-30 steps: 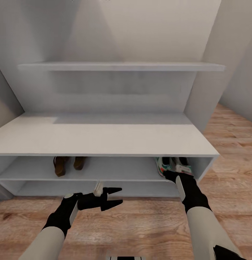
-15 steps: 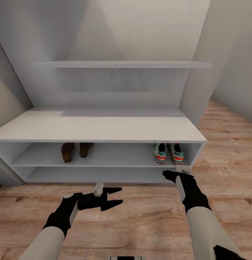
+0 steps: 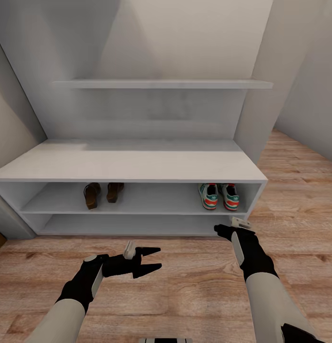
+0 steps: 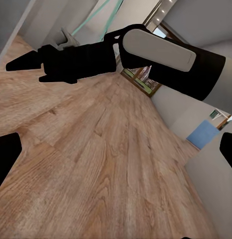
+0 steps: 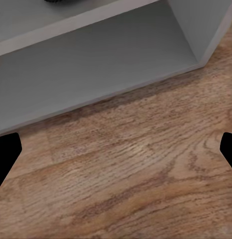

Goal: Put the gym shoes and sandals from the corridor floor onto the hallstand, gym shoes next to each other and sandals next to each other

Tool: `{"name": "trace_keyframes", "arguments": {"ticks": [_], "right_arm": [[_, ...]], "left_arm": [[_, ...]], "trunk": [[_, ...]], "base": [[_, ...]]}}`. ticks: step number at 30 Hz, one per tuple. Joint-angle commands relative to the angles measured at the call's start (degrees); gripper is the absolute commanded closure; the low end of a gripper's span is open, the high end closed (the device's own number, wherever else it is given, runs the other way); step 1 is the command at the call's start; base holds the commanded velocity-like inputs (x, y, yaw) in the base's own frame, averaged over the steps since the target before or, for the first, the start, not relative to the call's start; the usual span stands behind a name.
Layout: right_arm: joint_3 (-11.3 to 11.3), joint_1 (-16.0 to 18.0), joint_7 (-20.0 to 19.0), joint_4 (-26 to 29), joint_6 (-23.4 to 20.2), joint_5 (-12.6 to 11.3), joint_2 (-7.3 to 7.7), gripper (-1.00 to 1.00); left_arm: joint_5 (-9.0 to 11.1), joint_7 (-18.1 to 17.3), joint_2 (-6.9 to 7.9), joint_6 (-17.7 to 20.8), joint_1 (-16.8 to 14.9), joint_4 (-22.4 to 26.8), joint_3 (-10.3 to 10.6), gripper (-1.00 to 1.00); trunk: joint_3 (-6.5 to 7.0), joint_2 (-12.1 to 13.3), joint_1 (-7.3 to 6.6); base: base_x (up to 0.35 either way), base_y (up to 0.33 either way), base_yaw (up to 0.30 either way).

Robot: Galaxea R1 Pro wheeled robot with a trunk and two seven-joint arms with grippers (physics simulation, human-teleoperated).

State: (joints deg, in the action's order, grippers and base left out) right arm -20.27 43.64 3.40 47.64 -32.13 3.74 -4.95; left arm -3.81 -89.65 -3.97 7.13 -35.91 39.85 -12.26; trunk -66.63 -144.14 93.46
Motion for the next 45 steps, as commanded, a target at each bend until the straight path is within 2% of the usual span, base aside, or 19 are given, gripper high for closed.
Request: {"name": "trace_keyframes", "arguments": {"ticks": [1,8,19,24,25,26,27,28,30,31,36,38,39,42,43,45], "right_arm": [[-0.16,0.04,-0.09,0.09,-0.30,0.42,-0.06,-1.00],[-0.23,0.02,-0.13,0.09,-0.30,0.57,-0.06,-1.00],[-0.07,-0.31,-1.69,0.69,-0.03,0.09,-0.34,-1.00],[-0.07,-1.10,-11.82,0.95,0.03,-0.75,-0.47,-1.00],[-0.14,-1.52,-16.65,0.91,0.04,-1.36,-0.46,-1.00],[-0.17,-1.68,-19.05,0.89,0.04,-1.68,-0.45,-1.00],[-0.23,-1.92,-23.68,0.80,0.04,-2.38,-0.41,-1.00],[-0.26,-2.00,-25.85,0.69,0.04,-2.72,-0.37,-1.00],[-0.34,-2.23,-32.84,-0.28,0.09,-3.58,-0.29,-1.00],[-0.36,-2.61,-36.19,-2.59,0.15,-3.73,-0.27,-1.00],[-0.22,-3.68,-39.23,-13.08,1.19,-3.54,-0.14,-1.00],[-0.11,-3.87,-40.92,-18.98,4.72,-3.50,-0.04,-1.00],[-0.07,-3.94,-44.56,-22.72,8.78,-3.48,-0.01,-1.00],[-0.05,-3.97,-49.45,-26.16,13.17,-3.52,0.01,-1.00],[-0.06,-3.98,-52.48,-28.45,15.77,-3.57,0.02,-1.00],[-0.09,-3.99,-54.79,-30.72,17.84,-3.62,0.02,-1.00]], "left_arm": [[-0.40,-0.35,-0.08,0.60,-0.03,0.05,-0.31,-1.00],[-0.40,-0.35,-0.08,0.60,-0.03,0.06,-0.30,-1.00],[-0.49,-0.35,-0.08,0.60,-0.03,0.06,-0.23,-1.00],[-0.49,-0.35,-0.08,0.60,-0.03,0.06,-0.23,-1.00],[-0.49,-0.35,-0.08,0.60,-0.03,0.06,-0.23,-1.00],[-0.49,-0.35,-0.08,0.60,-0.03,0.06,-0.25,-1.00],[-0.49,-0.35,-0.08,0.60,-0.03,0.06,-0.25,-1.00],[-0.49,-0.35,-0.08,0.60,-0.03,0.06,-0.26,-1.00],[-0.48,-0.35,-0.08,0.60,-0.03,0.06,-0.28,-1.00],[-0.46,-0.35,-0.08,0.60,-0.03,0.06,-0.29,-1.00],[-0.48,-0.35,-0.08,0.60,-0.03,0.06,-0.28,-1.00],[-0.49,-0.35,-0.08,0.60,-0.03,0.06,-0.30,-1.00],[-0.49,-0.35,-0.08,0.60,-0.03,0.06,-0.31,-1.00],[-0.49,-0.35,-0.08,0.60,-0.03,0.06,-0.31,-1.00],[-0.49,-0.35,-0.08,0.60,-0.03,0.06,-0.31,-1.00],[-0.49,-0.35,-0.08,0.60,-0.03,0.06,-0.31,-1.00]], "trunk": [[-0.05,-0.02,-0.01],[-0.05,-0.02,-0.01],[2.39,0.13,-0.30],[3.49,0.19,-0.42],[3.72,0.21,-0.45],[3.94,0.22,-0.48],[4.16,0.23,-0.50],[4.38,0.25,-0.53],[4.82,0.27,-0.58],[5.05,0.29,-0.60],[6.15,0.35,-0.73],[6.60,0.38,-0.78],[6.82,0.39,-0.81],[7.48,0.43,-0.89],[7.70,0.45,-0.91],[8.15,0.47,-0.97]], "base": [[-0.003,0.000,0.000],[-0.001,0.000,0.000],[0.000,0.000,0.000],[0.000,0.000,0.000],[0.000,0.000,0.000],[0.000,0.000,0.000],[0.000,0.000,0.000],[0.000,0.000,0.000],[0.000,0.000,0.000],[0.000,0.000,0.000],[0.000,0.000,0.000],[0.000,0.000,0.000],[0.000,0.000,0.000],[0.000,0.000,0.000],[0.000,0.000,0.000],[0.000,0.000,0.000]]}}
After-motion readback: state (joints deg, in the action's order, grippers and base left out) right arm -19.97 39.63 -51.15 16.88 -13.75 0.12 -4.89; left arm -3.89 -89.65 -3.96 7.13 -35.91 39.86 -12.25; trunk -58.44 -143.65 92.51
